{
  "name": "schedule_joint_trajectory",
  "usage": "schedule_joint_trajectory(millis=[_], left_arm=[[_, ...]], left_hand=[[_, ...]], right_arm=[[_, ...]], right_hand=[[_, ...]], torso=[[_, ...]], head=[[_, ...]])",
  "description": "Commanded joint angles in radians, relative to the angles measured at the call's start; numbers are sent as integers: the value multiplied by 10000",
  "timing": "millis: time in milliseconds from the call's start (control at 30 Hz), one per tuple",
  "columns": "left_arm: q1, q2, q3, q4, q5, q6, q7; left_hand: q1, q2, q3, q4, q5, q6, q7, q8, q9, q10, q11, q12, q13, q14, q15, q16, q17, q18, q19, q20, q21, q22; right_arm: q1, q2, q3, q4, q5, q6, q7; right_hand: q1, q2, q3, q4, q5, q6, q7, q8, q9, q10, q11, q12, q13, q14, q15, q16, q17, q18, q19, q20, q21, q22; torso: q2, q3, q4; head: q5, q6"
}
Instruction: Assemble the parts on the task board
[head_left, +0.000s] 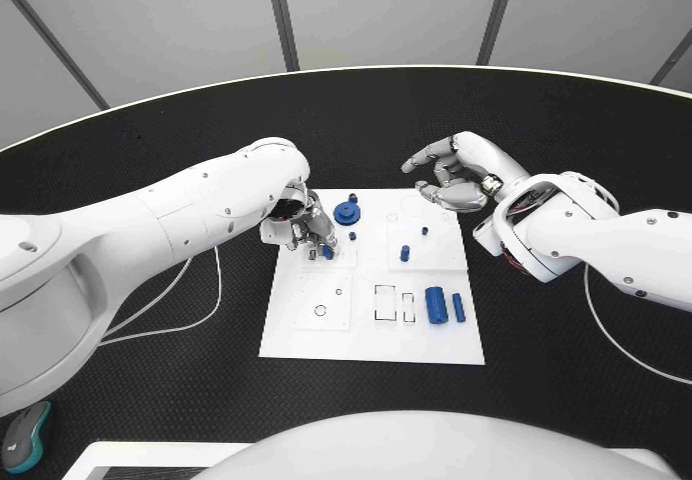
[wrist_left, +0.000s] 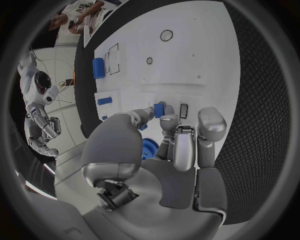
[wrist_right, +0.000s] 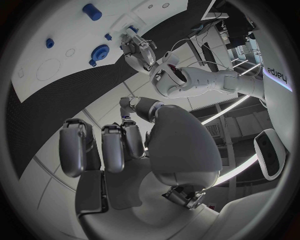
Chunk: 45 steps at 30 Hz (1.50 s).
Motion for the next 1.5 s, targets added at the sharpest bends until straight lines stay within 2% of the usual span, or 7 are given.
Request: schedule_joint_trajectory(millis=[33, 233, 633, 1067, 1300, 1500], left_arm=[[0, 1, 0, -11, -2, 4, -432], [0, -12, 0, -21, -8, -21, -431], [0, -29, 0, 9, -11, -78, -418], [0, -94, 0, 73, -10, -258, -395], [2, -334, 2, 375, 21, -598, -362], [13, -683, 5, 859, 386, -1118, -310]], left_hand=[[-38, -110, -127, 44, -36, 33, -32, -55, 14, -53, -46, 40, -3, 717, -63, -20, 1437, -28, 20, -73, 11, 5], [-69, -135, -256, 129, -36, 42, -24, -84, 25, -64, -39, 41, -12, 715, -57, -21, 1432, -25, 15, -72, 1, -9], [-46, -435, -893, 312, -36, 32, 18, -224, 63, -130, -1, 36, -74, 710, -27, -25, 1417, -26, 20, -58, -5, -5], [-70, -549, -1344, 556, -34, 25, 60, -359, 66, -173, 36, 33, -125, 711, 3, -23, 1417, -25, 23, -43, -13, -12], [-213, -601, -1853, 848, -34, 26, 94, -481, 70, -214, 69, 24, -182, 704, 32, -31, 1391, -21, 20, -22, -29, -34], [-410, -478, -2220, 868, -32, -153, 146, -724, -6, -310, 112, -26, -323, 698, 64, -40, 1367, -15, 8, -8, -56, -68]], right_arm=[[0, 1, 0, 0, 0, 7, -3], [1, 1, 0, -2, 0, 15, -8], [1, 2, 0, -8, 0, 26, -15], [1, 21, 0, -37, 0, 37, -9], [0, 26, 0, -83, 0, 40, 3], [-2, 37, -1, -174, 0, 40, 22]], right_hand=[[-12, -94, -3, -37, 22, 77, 0, -46, -9, -70, -10, -63, 693, 760, 61, -37, 1431, 121, 365, 66, -40, 1352], [-19, -101, -6, -37, 20, 74, 1, -52, -11, -80, -10, -76, 680, 758, 62, -42, 1423, 121, 364, 66, -42, 1351], [-19, -101, -6, -37, 20, 74, 1, -52, -11, -80, -10, -76, 680, 758, 62, -42, 1423, 121, 364, 66, -42, 1351], [-19, -101, -6, -37, 20, 74, 1, -52, -11, -80, -10, -76, 680, 758, 62, -42, 1423, 121, 364, 66, -42, 1351], [-19, -101, -6, -37, 20, 74, 1, -52, -11, -80, -10, -76, 680, 758, 62, -42, 1423, 121, 364, 66, -42, 1351], [-42, -109, -9, -34, 18, 76, 2, -67, -19, -93, -8, -94, 664, 754, 63, -51, 1408, 121, 362, 67, -47, 1350]], torso=[[3, -1, 9], [0, -2, 3], [-7, -4, 3], [-12, -4, 9], [-33, -13, 9], [-81, -1, 26]], head=[[-7, 0], [-8, -7], [-5, 0], [10, 17], [7, 32], [15, 61]])
